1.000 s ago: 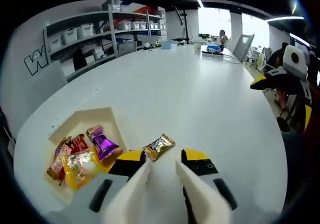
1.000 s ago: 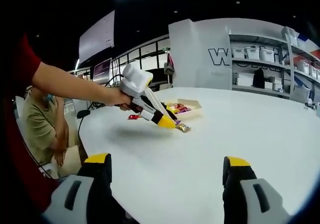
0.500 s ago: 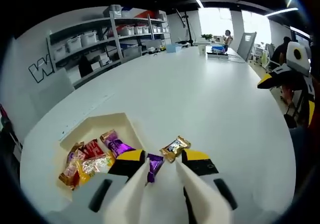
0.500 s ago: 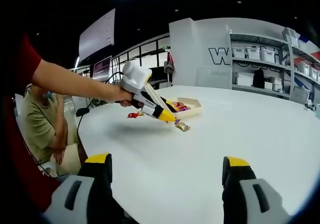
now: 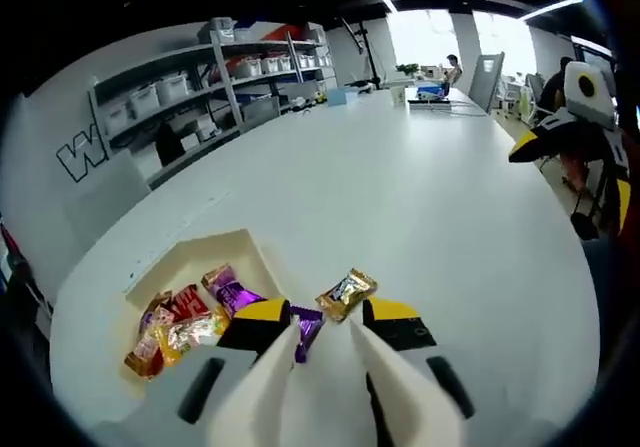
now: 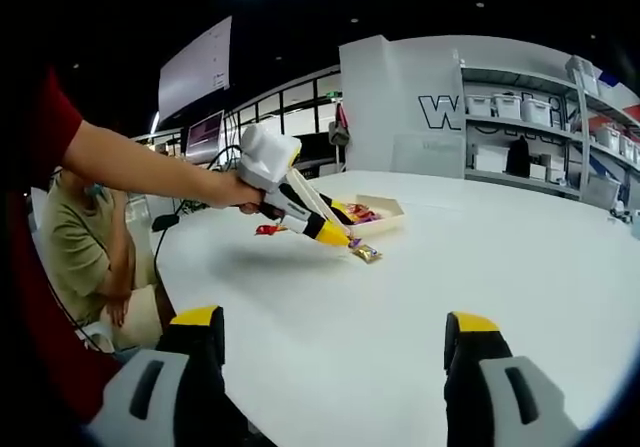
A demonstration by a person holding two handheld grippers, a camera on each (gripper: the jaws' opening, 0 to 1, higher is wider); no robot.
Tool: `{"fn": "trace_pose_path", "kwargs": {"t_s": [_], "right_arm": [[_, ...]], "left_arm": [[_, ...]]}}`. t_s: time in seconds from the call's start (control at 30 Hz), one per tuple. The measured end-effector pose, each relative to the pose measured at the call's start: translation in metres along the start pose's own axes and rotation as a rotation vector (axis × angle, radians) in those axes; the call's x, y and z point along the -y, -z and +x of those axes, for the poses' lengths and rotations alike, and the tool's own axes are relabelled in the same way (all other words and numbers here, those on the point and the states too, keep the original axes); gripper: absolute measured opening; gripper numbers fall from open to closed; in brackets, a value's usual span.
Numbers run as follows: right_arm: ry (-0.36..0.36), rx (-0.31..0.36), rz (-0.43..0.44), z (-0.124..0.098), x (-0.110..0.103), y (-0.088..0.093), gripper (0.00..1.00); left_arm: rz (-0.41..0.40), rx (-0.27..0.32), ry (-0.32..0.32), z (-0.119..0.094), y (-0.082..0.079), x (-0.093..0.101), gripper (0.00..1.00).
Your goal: Place the target food into the container with the food tongs after gripping and lifting it, then release it inside without dropping or visibly crushing the food.
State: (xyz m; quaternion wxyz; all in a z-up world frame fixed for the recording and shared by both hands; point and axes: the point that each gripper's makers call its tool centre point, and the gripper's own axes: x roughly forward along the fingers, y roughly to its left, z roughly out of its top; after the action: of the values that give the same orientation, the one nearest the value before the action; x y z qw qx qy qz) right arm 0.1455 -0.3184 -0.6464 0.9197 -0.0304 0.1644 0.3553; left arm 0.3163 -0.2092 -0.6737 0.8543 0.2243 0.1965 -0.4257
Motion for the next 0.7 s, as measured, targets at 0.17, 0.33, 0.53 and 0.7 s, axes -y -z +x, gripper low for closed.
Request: {"fn": "trace_pose_path", "kwargs": {"t_s": [0.17,0.33,0.53,0.7], "right_arm": [[-0.007,0.0,-0.002,0.0,-0.003,0.0,0.9],[-0.007,0.005,-0.005,0.0,-0.003,-0.002,0.9],[-0.002,0.002,-0.001,-0.002,-0.001,-0.001,0.89],[-0.001,0.002,0.001,-0.003,0.0,-0.001,0.89]], "left_arm": [[-0.089,-0.008,0.022,-0.002,0.002,0.007,0.28],[-0.154,-0.028,0.036,0.0,0.009,0.005,0.28],[-0.278,-0.034,0.071,0.003,0.011,0.004,0.28],[-0.337,-0.038,0.078,0.003,0.01,0.002,0.29]]}}
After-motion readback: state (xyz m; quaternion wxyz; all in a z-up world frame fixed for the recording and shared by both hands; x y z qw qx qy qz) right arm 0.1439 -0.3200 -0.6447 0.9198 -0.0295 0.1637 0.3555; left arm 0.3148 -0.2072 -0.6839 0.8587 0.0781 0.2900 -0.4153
